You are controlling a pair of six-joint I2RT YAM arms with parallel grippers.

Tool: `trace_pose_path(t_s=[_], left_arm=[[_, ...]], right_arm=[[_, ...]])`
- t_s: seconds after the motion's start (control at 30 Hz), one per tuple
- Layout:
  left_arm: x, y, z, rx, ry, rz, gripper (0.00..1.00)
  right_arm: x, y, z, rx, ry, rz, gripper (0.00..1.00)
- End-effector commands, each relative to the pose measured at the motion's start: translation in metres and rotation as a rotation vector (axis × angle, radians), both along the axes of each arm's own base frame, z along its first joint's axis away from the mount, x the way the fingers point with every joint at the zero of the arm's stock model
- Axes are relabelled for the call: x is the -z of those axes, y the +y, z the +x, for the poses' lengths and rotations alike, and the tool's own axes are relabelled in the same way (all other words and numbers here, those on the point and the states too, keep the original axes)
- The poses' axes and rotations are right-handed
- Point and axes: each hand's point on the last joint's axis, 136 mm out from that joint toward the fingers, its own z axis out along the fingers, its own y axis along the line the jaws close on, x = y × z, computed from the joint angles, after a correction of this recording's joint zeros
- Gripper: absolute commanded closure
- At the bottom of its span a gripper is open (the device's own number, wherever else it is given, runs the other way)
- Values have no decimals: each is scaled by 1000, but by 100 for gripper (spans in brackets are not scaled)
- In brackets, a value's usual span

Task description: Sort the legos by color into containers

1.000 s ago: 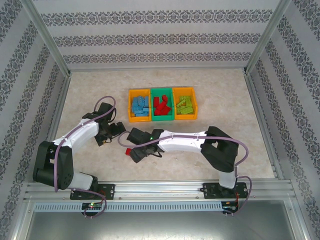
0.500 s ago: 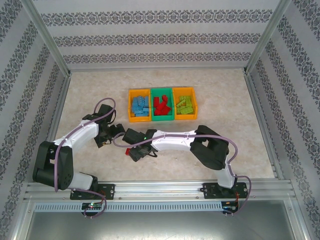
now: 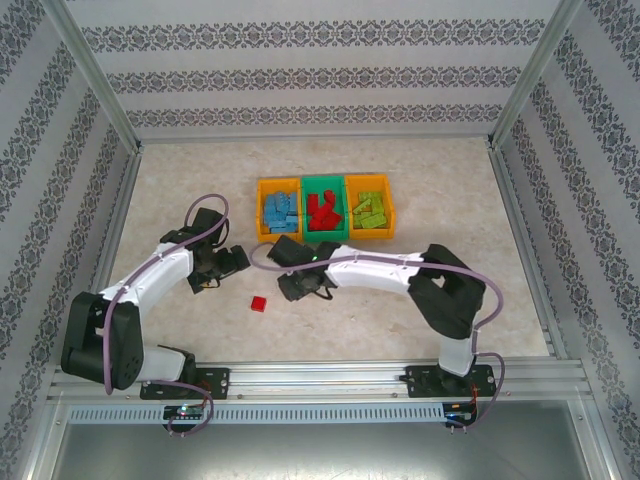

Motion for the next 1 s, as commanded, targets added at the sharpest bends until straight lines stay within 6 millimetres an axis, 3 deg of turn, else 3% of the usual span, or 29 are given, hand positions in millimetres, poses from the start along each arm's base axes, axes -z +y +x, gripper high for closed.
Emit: trace_pose_path(t_s=[0.0, 0.1, 0.23, 0.43, 0.53, 0.77, 0.97], left_arm=[[-1, 2, -13, 55, 14, 24, 0], [0, -6, -20, 101, 17, 25, 0], [7, -18, -30, 167, 30, 36, 0], [11, -37, -45, 292, 40, 76, 0], [13, -42, -50, 338, 46, 94, 0], [11, -59, -53, 442, 20, 98, 1], [13, -75, -62, 547, 20, 94, 4]], right_arm=[[-39, -17, 35, 73, -101, 39, 69], [-54, -38, 74, 187, -128, 58, 69], [-59, -64, 122, 315, -128, 44, 69], [-60, -80, 176, 427, -117, 44, 67], [-52, -85, 191, 458, -94, 31, 64], [-38, -89, 208, 494, -67, 25, 46], [-56, -89, 207, 505, -87, 68, 32]])
